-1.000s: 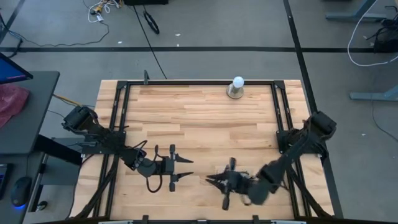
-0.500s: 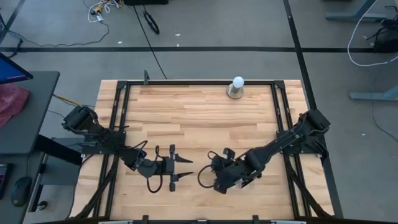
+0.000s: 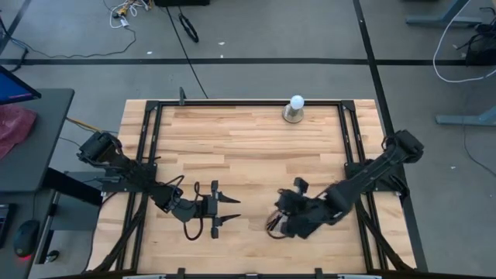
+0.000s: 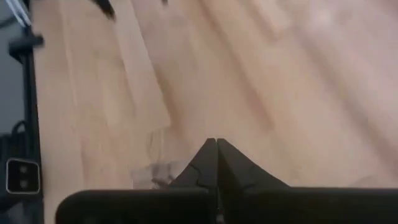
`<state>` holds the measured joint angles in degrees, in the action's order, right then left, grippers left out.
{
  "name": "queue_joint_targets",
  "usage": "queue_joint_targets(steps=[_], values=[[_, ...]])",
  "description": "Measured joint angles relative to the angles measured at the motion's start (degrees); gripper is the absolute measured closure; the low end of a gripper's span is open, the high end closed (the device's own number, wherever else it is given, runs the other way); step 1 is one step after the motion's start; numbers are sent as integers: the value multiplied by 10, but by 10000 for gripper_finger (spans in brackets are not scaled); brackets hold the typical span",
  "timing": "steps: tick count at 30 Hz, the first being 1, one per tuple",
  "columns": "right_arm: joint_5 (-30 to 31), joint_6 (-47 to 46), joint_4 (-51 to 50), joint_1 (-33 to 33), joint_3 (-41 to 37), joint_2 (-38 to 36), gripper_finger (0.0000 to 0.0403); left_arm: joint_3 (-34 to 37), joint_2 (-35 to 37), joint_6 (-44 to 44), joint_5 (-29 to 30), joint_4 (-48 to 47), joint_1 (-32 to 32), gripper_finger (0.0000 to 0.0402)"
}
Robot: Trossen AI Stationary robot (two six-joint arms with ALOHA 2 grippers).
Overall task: Put items in baskets/containers
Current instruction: Return to Home Position
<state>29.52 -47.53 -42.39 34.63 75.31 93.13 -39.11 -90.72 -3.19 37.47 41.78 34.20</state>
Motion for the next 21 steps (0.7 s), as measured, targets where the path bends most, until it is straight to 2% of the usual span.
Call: queue_joint_targets(steps=[3,8,13,16,18,21], values=[[56,14,-2,20,-21,-46,402,0,0,-7,0,-2,0,204],[70,0,26,24,-125,-168,402,0,0,-8,0,-2,0,204],[55,-11,92,-2,-282,-337,402,0,0,-8,0,-2,0,204],[4,8,197,-35,-393,-441,403,0,0,-7,0,-2,0,204],[-69,39,308,-65,-467,-496,403,0,0,-7,0,-1,-3,204],[-190,89,482,-126,-561,-541,403,0,0,-8,0,0,-12,204]])
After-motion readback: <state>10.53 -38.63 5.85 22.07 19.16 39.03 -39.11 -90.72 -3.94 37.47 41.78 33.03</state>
